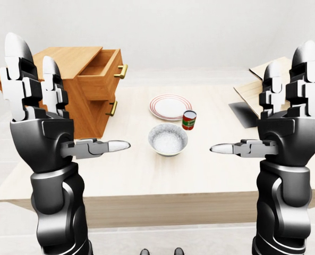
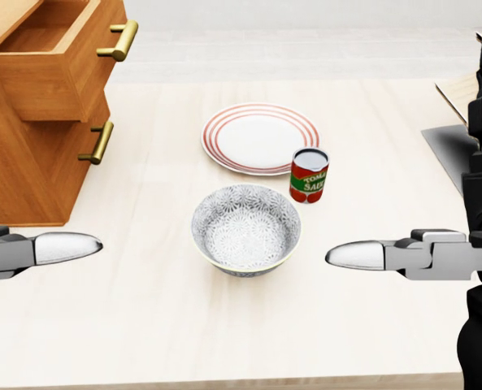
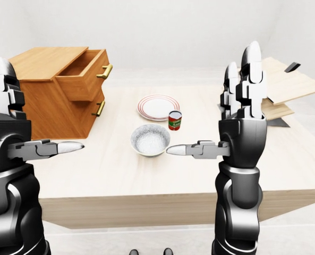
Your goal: Close the top drawer of the cabinet.
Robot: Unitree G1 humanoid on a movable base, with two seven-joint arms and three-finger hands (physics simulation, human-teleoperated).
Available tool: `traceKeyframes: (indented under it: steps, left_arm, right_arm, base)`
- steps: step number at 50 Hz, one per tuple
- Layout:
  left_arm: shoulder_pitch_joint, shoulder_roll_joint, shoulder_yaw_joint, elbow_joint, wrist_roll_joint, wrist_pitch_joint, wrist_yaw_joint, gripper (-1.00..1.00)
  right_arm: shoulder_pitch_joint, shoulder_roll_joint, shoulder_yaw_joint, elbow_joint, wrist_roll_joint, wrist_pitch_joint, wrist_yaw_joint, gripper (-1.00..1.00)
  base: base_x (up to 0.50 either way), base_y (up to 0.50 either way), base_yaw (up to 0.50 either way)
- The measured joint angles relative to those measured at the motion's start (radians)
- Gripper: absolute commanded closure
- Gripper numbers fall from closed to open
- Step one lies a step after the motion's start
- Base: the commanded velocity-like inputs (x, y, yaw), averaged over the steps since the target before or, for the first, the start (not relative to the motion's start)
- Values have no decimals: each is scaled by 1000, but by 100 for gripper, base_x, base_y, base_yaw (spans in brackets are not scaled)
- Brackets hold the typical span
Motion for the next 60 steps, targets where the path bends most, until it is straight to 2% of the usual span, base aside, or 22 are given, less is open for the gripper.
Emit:
traceKeyframes:
  steps: [29, 46, 60]
  left_arm:
    - [25, -1, -10, 0, 13, 0, -4, -100]
    - [24, -6, -19, -4, 46, 0, -20, -100]
    - [30, -13, -22, 1, 53, 0, -27, -100]
  right_arm:
    - [16, 9, 3, 8, 10, 0, 3, -100]
    - [27, 13, 11, 27, 9, 0, 5, -100]
    - [38, 16, 17, 39, -2, 0, 10, -100]
  base:
    - [16, 50, 0]
    - [22, 21, 0]
    - [17, 41, 0]
